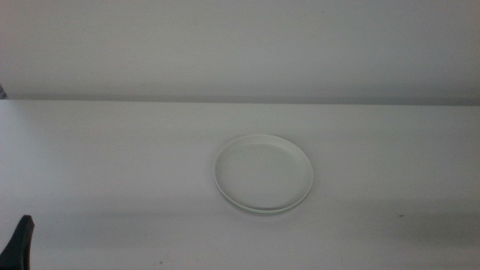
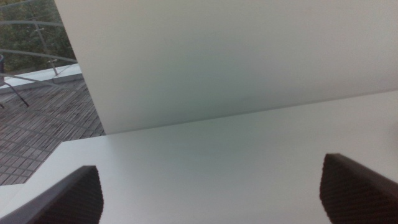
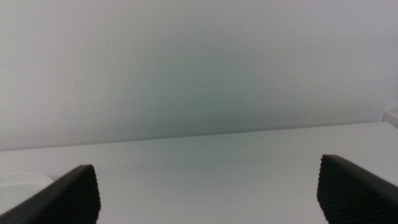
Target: Stack the three bowls on top of each other.
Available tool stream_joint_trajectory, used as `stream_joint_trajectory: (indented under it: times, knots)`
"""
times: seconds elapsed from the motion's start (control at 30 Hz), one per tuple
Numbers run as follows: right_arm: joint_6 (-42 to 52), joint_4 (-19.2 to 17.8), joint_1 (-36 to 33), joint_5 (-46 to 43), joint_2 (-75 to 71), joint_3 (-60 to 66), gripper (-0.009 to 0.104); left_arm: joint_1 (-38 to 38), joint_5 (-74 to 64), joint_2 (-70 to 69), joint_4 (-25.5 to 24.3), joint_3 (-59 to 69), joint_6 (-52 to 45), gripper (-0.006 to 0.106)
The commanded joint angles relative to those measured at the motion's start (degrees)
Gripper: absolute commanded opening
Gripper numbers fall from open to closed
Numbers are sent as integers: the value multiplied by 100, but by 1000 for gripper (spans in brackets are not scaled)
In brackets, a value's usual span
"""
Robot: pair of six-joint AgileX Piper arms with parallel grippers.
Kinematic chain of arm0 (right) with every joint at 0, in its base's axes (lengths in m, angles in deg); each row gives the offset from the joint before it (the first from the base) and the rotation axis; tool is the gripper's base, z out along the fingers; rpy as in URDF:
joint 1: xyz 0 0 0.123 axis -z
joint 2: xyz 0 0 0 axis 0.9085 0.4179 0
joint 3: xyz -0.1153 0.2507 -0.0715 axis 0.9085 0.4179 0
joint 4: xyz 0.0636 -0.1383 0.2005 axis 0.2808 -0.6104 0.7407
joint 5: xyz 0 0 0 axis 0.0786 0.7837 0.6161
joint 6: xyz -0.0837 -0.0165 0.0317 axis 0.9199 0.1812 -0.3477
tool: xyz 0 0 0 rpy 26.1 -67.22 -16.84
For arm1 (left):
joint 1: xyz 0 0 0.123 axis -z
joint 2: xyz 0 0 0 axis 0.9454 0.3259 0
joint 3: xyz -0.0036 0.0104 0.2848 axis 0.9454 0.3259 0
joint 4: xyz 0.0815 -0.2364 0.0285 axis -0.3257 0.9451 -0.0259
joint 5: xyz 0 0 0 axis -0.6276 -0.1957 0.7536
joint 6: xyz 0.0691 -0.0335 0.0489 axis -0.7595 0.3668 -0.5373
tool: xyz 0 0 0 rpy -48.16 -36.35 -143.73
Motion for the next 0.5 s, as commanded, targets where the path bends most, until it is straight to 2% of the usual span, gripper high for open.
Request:
stream_joint_trajectory:
  times: [0.0,0.47]
  knots:
    - [-15,-45,11,-72,-226,256,93,83,100,-234,41,234,0,94]
    - [-15,-45,11,-72,-226,256,93,462,100,-234,41,234,0,94]
